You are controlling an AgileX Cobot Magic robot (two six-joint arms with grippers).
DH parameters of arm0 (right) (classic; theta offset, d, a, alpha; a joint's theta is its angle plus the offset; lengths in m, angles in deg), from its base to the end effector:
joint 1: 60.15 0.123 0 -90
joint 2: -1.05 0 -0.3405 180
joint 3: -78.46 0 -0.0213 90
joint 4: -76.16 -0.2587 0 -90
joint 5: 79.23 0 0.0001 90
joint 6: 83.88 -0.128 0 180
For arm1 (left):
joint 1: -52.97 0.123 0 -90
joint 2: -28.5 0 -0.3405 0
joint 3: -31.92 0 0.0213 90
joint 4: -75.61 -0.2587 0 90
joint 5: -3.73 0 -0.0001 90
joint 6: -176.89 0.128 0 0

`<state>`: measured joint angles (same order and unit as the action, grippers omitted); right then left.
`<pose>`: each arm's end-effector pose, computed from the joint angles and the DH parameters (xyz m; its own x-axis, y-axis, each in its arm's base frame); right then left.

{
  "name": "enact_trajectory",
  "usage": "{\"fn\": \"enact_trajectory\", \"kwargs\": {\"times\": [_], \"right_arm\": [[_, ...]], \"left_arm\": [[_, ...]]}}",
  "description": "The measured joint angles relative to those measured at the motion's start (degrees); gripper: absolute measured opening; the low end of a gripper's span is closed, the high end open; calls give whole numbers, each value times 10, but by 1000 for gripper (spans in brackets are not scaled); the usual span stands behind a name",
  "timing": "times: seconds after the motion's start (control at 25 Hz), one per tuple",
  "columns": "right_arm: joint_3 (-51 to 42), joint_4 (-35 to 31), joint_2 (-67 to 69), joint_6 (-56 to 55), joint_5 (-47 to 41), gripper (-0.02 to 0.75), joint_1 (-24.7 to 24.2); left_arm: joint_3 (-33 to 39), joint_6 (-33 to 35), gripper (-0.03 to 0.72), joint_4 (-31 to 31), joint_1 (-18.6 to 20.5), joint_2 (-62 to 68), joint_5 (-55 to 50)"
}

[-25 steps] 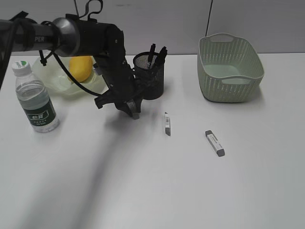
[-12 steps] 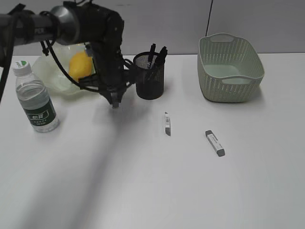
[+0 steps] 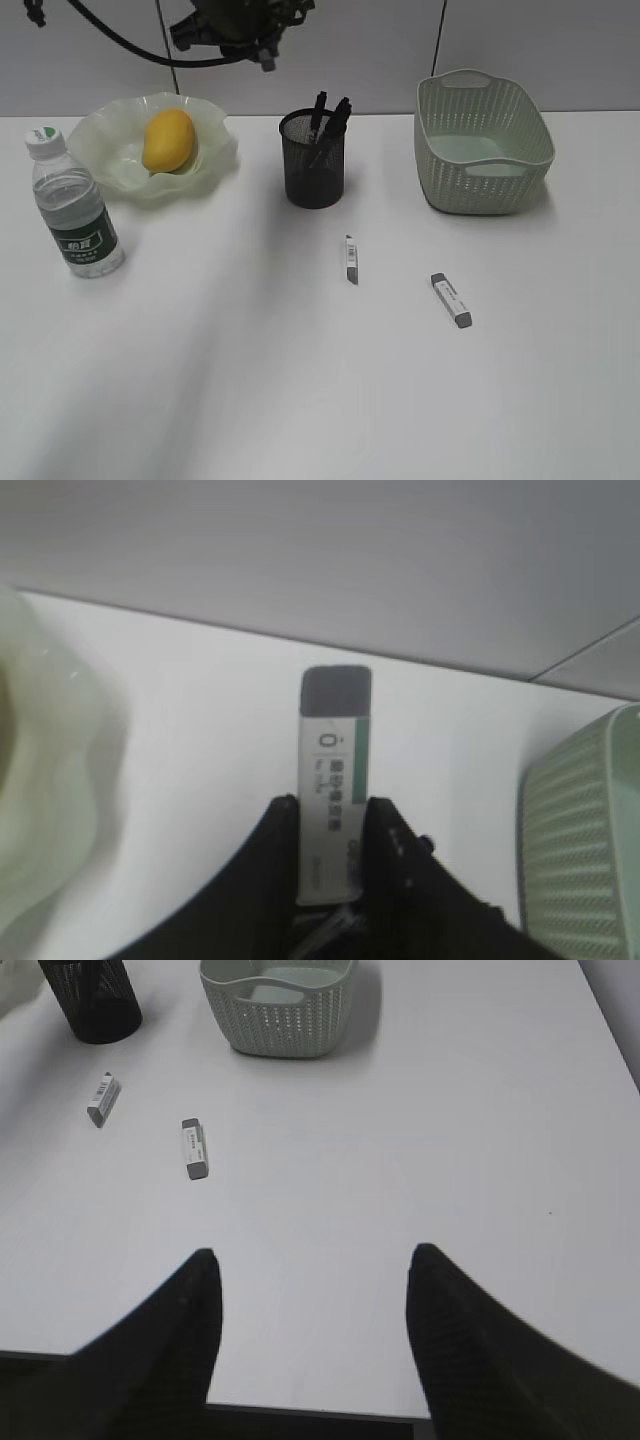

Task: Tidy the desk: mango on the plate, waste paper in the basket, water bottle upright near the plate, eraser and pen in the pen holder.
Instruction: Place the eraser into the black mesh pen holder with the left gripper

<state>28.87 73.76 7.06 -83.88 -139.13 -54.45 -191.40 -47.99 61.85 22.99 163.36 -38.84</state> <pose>-0.0221 0.0025 0.2673 -0.4307 -0.0219 -0.9022 -0.1228 0.9918 0.0346 0.5225 -0.2776 0.2920 -0.7112 -0.2377 -0.6616 -0.0155 0.9462 -0.3233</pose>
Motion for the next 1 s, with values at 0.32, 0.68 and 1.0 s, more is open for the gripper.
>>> {"fn": "enact_trajectory", "kwargs": {"times": [0.32,0.68,1.0], "right_arm": [[0,0,0,0,0,466,0],[0,0,0,0,0,466,0],[0,0,0,0,1,466,0]], "left_arm": [[0,16,151,27,-22,30,32],[2,28,151,30,-37,46,34],[2,30,151,32,-36,61,-16]]}}
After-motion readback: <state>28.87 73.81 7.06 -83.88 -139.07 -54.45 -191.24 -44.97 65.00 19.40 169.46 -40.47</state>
